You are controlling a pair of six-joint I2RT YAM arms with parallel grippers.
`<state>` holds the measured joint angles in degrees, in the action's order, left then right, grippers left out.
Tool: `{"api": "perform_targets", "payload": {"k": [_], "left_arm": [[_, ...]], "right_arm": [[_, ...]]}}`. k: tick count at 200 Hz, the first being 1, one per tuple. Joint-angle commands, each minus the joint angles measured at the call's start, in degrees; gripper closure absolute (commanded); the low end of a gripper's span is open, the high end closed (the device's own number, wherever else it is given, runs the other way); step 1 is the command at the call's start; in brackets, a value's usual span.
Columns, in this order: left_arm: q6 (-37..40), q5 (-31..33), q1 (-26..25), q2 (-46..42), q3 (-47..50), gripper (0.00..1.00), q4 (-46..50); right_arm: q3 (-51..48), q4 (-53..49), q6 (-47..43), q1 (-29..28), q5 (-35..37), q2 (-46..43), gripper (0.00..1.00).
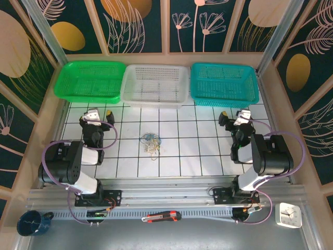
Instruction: Untangle the cables
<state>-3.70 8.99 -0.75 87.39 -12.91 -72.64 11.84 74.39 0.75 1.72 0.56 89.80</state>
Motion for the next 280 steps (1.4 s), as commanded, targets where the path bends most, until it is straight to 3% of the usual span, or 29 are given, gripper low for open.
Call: {"api": "perform_targets", "payload": {"k": [1,228,250,280], "left_arm": [[-1.0,-0.3,0.3,0.0,-0.2,0.01,-1.8],[-1.3,-0.4,0.3,-1.3,-0.1,0.01,-1.1],[-0.3,-3.3,0.3,-6.0,-2.5,0.01,7.6],[-1.8,-1.4,0.3,-11.2,-3.9,0.01,14.4]], "right_arm": [[0.4,2.6,0.4,-0.4,1.4,-0.1,0.01],[0.3,2.5,0.7,0.0,0.7,-0.3,0.01],[-0.2,-1.0,1.7,-0.2,4.2,-5.9,0.01],[-2.7,-4.8,3.0,-0.7,9.7,-15.6,0.01]]}}
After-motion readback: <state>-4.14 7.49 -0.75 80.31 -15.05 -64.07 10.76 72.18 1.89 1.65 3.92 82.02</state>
